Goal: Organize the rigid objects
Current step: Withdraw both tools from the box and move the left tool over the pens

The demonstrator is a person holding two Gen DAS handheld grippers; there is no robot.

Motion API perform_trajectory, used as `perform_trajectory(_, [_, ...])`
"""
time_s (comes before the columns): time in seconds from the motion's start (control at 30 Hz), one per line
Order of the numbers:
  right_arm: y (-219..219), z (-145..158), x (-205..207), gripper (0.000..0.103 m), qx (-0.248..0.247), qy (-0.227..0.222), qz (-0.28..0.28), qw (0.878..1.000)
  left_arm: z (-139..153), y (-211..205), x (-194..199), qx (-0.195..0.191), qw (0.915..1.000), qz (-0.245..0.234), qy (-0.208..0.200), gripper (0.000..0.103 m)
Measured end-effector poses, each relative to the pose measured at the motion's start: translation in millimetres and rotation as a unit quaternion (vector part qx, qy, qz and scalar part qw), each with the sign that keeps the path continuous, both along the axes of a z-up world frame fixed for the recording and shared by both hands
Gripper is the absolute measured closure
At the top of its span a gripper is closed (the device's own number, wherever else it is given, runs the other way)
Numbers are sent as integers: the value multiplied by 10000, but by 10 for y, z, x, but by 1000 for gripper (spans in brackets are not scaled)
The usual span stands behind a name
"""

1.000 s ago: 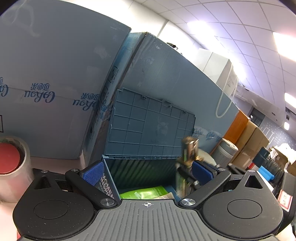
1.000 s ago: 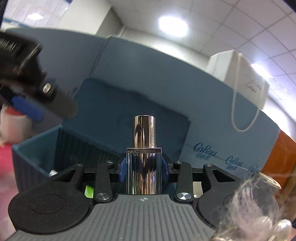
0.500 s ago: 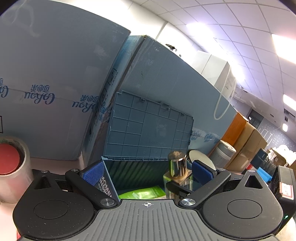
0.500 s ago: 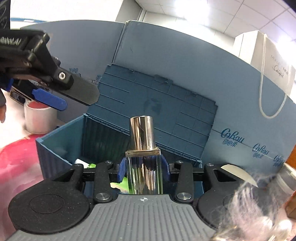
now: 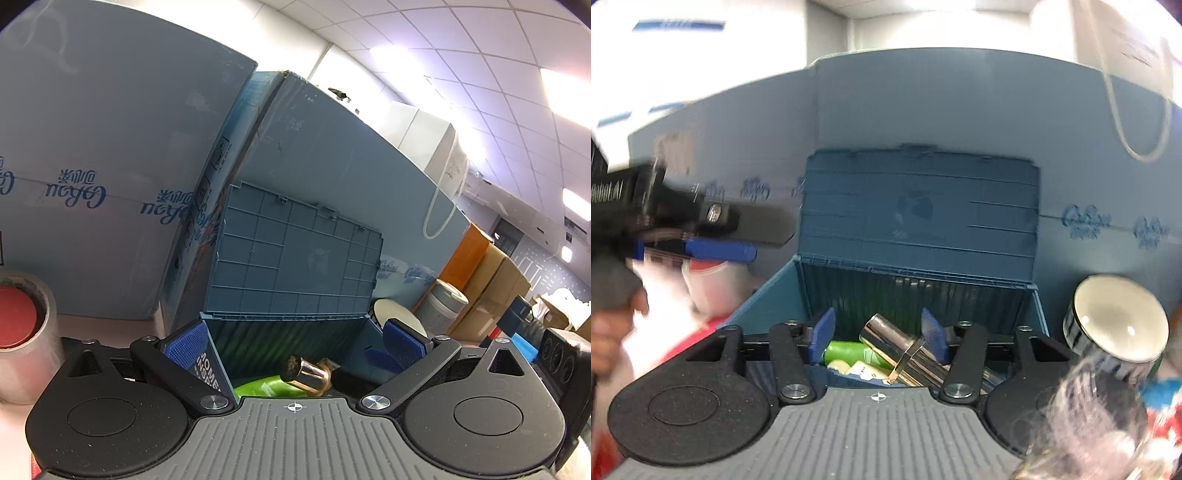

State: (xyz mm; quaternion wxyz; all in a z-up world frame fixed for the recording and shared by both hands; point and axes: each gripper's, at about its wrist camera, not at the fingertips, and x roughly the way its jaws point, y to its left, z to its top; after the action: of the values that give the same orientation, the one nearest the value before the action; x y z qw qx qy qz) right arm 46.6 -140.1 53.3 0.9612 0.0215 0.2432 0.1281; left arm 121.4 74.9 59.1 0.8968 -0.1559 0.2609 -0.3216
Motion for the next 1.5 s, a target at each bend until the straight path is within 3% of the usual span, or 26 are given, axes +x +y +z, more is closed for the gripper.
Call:
perform_trajectory(0.17, [-46, 109, -170, 26, 311, -203, -561, 9977, 31, -20, -41, -49, 9999, -75, -66, 1])
perform_trajectory(0.43, [-130, 270, -629, 14, 422, -640, -1442, 9866, 90, -133, -135, -143, 9989, -419, -179, 1])
perform_trajectory(0.73, [-344, 348, -1126, 12, 805, -806, -2360, 9651, 102, -394, -285, -283, 9948, -975, -123, 1])
perform_trajectory(0.97, [-636, 244, -1617, 6, 1141, -1175, -3200, 9332, 89, -645, -469, -29, 9906, -1343, -265, 1])
perform_trajectory(1.2, [-1020, 95, -1924, 6, 1453, -1078, -3632, 9140, 99, -827, -656, 22, 9819, -1851, -403, 1])
perform_trajectory(1.5, [-1407, -99, -2180, 5, 1700, -916, -3986, 8966, 79, -1100, -837, 313, 9821, -1835, -298, 1])
